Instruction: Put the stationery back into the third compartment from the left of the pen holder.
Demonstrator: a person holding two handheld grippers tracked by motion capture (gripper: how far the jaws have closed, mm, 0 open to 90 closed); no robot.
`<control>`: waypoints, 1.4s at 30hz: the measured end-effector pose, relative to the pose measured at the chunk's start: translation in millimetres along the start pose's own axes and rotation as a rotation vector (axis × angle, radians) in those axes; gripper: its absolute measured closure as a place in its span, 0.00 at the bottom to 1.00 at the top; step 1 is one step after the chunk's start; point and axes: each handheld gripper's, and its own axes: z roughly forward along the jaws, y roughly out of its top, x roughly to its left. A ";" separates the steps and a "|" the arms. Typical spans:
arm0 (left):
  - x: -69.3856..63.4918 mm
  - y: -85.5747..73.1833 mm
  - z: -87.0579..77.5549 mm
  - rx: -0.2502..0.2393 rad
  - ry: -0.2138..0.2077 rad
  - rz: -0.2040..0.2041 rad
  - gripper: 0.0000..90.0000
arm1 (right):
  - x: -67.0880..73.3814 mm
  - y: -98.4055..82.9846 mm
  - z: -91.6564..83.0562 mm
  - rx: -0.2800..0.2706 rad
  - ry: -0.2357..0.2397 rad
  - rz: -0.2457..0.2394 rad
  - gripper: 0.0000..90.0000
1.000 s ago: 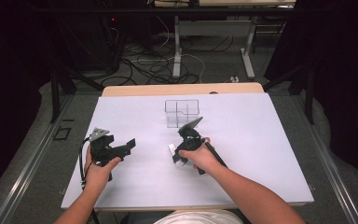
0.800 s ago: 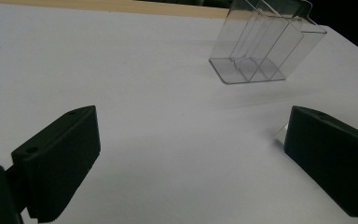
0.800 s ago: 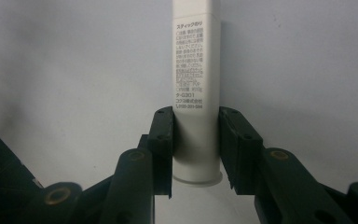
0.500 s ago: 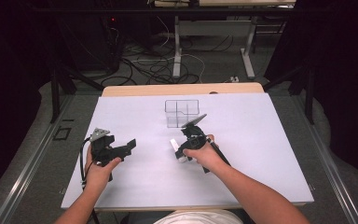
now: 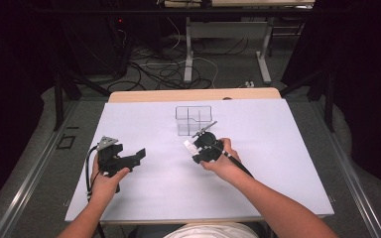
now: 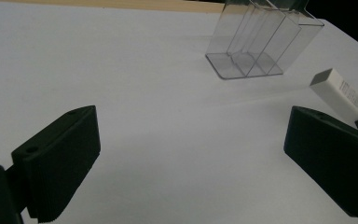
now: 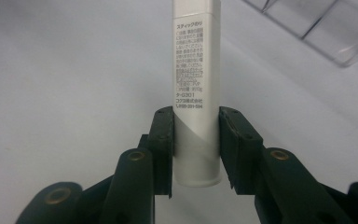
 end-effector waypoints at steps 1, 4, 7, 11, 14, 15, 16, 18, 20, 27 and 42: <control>-0.5 0.0 0.2 -0.002 -0.004 0.006 0.04 | 1.2 -0.3 -1.1 -0.006 -0.022 -0.025 0.75; -2.3 0.2 0.5 0.010 -0.009 0.034 0.04 | 1.5 -2.3 -4.2 -0.021 -0.072 -0.104 0.75; -4.6 0.1 1.3 0.020 -0.014 0.067 0.04 | 0.7 -7.1 -10.4 -0.063 -0.171 -0.284 0.75; -8.0 -0.5 3.0 0.031 -0.030 0.094 0.04 | -3.8 -11.0 -18.2 -0.081 -0.229 -0.405 0.75; -7.9 -1.7 5.8 0.044 -0.059 0.109 0.04 | -7.1 -14.4 -21.0 -0.087 -0.273 -0.492 0.75; -8.2 -2.8 7.1 0.053 -0.065 0.109 0.04 | -7.1 -14.4 -21.0 -0.087 -0.273 -0.492 0.75; -8.0 -3.6 8.3 0.062 -0.066 0.115 0.04 | -7.5 -17.6 -20.4 -0.095 -0.308 -0.559 0.75; -7.2 -4.6 10.3 0.085 -0.065 0.125 0.04 | -7.3 -19.1 -20.4 -0.097 -0.324 -0.596 0.75; -6.8 -4.8 11.3 0.103 -0.073 0.126 0.05 | -6.3 -22.3 -19.8 -0.108 -0.346 -0.661 0.75; -12.1 -3.5 11.3 0.145 -0.059 0.189 0.18 | -0.9 -36.2 -15.8 -0.144 -0.430 -0.914 0.75; -37.6 7.9 15.9 0.157 -0.170 0.357 0.27 | 17.0 -59.9 -24.1 -0.126 -0.664 -1.415 0.75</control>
